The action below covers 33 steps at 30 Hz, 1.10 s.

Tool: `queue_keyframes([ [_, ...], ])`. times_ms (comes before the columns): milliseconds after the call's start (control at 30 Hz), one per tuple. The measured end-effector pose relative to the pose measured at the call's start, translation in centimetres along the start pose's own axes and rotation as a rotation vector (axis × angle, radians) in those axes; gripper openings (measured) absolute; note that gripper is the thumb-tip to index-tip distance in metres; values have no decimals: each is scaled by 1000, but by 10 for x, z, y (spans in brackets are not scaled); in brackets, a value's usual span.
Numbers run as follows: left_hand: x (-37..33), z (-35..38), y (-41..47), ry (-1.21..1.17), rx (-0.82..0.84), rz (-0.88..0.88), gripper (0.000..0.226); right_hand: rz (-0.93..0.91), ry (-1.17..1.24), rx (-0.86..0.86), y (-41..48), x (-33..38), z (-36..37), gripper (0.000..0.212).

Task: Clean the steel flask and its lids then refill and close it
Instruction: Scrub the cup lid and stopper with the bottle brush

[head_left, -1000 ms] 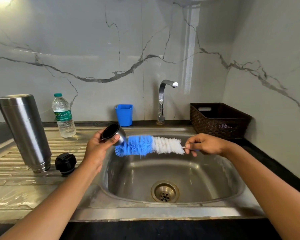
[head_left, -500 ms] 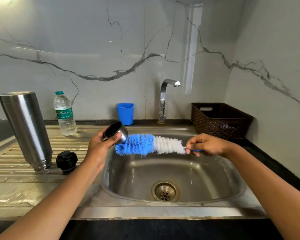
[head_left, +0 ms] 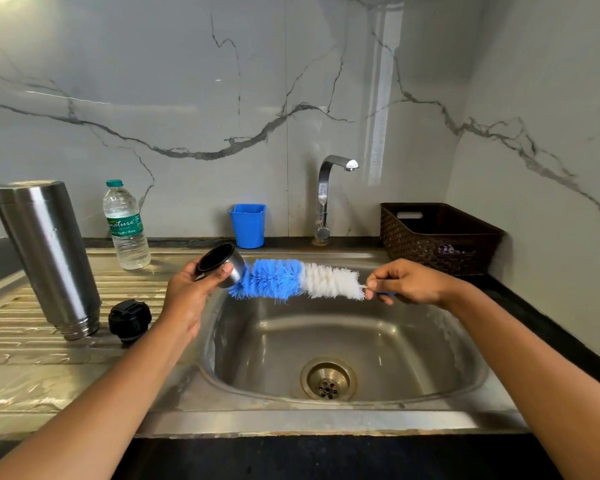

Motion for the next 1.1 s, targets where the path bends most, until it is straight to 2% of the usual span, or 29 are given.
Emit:
queue_keyframes([
  [200,2,10,-4,1,66,-12,28,12,20,17,-2,-4,3,22],
  [333,1,1,-1,23,8,-22,25,-2,15,25,1,0,2,22],
  [500,1,14,-5,23,92,-11,30,10,-17,1,1,-3,4,22],
  [633,1,2,-1,59,29,-25,29,-3,-22,-21,2,-1,0,22],
  [733,0,6,-3,58,68,-25,31,9,6,-48,-4,-9,-8,23],
  [967,2,-2,-2,81,12,-38,30,-1,-8,10,0,-5,-1,22],
  [1100,4,13,-5,73,96,-17,32,17,-3,14,-1,-8,1,22],
])
Point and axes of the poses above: each hand's wrist, its own y-axis towards the middle knuckle, its own z-axis out of the palm, x = y × z, the point moved 4 cm from there along y, towards the middle knuckle, and after that the axes turned 11 degrees about x, right-handed, at the moved point
